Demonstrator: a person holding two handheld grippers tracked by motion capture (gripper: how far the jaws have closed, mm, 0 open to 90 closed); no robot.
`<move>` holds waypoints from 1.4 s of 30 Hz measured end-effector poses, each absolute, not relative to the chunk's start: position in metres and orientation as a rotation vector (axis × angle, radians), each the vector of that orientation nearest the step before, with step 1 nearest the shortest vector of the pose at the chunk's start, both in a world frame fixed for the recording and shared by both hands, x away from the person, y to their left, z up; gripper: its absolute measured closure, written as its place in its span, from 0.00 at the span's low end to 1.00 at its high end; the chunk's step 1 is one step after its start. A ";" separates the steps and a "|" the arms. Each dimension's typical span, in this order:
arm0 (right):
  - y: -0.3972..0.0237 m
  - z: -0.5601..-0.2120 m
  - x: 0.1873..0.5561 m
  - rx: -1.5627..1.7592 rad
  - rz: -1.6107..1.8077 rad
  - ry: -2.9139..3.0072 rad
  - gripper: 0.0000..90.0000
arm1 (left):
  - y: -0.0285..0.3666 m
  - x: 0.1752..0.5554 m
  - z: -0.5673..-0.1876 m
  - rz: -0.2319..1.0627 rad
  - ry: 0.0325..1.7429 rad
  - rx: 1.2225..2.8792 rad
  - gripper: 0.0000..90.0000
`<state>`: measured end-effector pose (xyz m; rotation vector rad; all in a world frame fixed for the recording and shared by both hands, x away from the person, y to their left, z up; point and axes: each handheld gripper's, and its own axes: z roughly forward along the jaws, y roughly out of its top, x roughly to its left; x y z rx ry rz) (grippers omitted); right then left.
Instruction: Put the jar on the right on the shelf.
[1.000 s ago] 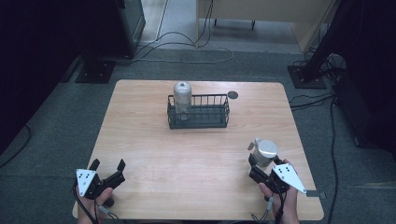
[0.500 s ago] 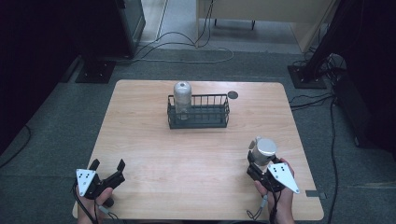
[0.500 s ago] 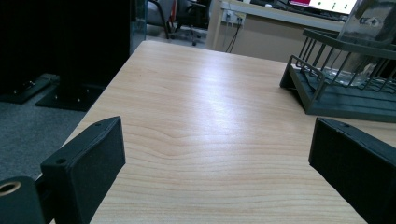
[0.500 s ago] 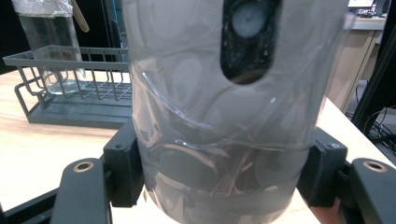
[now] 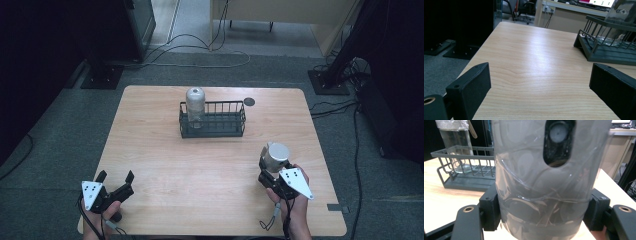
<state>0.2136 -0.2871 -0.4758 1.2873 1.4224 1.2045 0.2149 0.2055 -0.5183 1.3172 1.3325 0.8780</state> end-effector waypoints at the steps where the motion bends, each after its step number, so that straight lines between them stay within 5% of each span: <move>1: -0.286 -0.475 0.215 1.285 1.206 1.422 0.34 | 0.206 0.215 -0.518 0.877 1.332 1.318 0.04; 42: -0.223 -0.454 0.291 1.241 1.214 1.451 0.34 | 0.204 0.214 -0.518 0.888 1.309 1.338 0.04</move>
